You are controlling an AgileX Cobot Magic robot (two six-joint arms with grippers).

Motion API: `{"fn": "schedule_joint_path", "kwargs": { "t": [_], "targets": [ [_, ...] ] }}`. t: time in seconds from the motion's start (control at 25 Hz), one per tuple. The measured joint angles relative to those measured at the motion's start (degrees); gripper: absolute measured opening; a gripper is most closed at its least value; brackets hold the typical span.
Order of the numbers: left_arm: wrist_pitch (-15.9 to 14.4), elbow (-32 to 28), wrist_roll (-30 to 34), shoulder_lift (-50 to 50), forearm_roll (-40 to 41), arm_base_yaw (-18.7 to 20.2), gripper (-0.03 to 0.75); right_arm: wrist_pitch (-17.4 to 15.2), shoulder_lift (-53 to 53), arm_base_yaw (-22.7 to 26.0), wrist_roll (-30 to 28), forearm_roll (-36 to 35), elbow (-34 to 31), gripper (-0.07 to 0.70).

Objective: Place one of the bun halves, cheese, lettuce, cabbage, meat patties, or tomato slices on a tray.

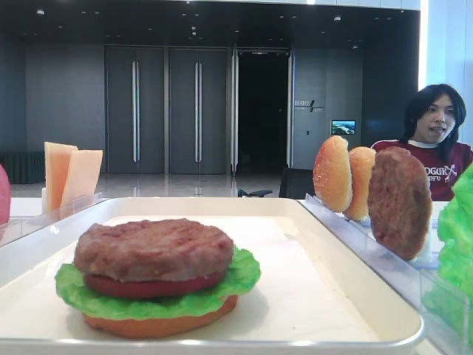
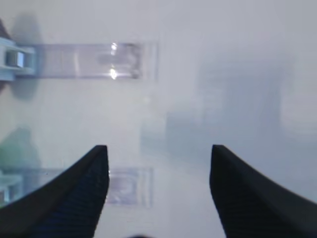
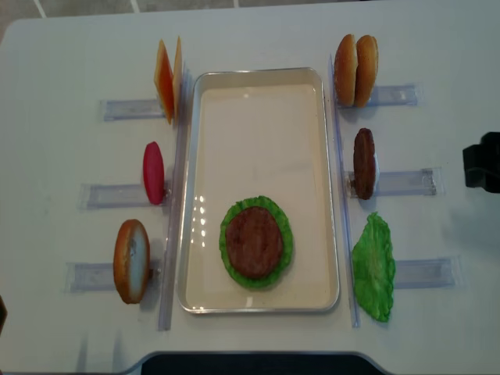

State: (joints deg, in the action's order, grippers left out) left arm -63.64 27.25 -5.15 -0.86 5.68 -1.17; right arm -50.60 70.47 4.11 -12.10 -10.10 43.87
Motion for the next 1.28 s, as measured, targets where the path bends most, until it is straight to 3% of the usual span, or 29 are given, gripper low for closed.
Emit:
{"fn": "schedule_joint_path", "kwargs": {
  "t": [0.16, 0.48, 0.72, 1.0, 1.28],
  "targets": [
    [0.0, 0.0, 0.0, 0.0, 0.0, 0.0, 0.452, -3.0, -1.5, 0.2, 3.7, 7.4, 0.0, 0.454],
    [0.0, 0.0, 0.0, 0.0, 0.0, 0.0, 0.452, -9.0, -10.6, 0.2, 4.3, 7.9, -0.5, 0.454],
    [0.0, 0.0, 0.0, 0.0, 0.0, 0.0, 0.452, -14.3, -24.8, 0.2, 4.7, 7.9, -6.3, 0.454],
    [0.0, 0.0, 0.0, 0.0, 0.0, 0.0, 0.452, -15.4, -43.5, 0.2, 5.2, 7.8, -14.1, 0.454],
    [0.0, 0.0, 0.0, 0.0, 0.0, 0.0, 0.452, -14.7, -60.0, 0.2, 5.3, 7.8, -15.0, 0.454]
  ]
}}
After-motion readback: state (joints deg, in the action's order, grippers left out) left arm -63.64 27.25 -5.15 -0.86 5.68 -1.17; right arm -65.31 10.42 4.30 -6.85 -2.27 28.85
